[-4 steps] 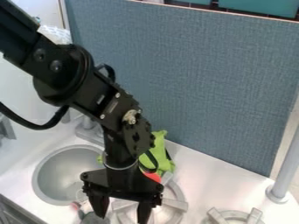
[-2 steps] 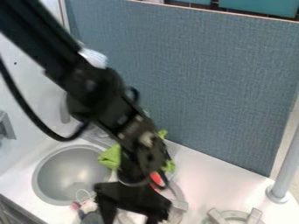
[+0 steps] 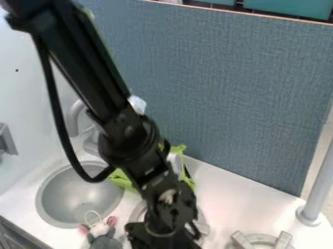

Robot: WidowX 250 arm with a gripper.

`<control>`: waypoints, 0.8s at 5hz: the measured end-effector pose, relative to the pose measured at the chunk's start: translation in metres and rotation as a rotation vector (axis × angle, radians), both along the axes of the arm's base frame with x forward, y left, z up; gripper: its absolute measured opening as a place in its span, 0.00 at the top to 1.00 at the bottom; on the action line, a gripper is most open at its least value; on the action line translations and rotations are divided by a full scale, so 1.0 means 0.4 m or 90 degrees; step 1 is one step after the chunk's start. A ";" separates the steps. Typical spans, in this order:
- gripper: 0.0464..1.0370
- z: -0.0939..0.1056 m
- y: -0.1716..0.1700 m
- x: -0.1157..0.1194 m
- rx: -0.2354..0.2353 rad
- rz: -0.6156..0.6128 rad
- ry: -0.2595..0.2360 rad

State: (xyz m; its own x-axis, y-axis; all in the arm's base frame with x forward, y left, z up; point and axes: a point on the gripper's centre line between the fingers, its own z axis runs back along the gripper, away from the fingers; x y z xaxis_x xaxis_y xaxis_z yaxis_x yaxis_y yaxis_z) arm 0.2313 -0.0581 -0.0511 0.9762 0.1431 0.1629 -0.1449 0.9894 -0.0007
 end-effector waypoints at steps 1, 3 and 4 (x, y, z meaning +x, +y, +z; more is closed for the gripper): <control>0.03 -0.045 -0.010 -0.005 -0.007 -0.027 0.031; 0.03 -0.121 -0.039 0.024 -0.027 -0.088 0.060; 0.05 -0.144 -0.039 0.037 -0.017 -0.073 0.075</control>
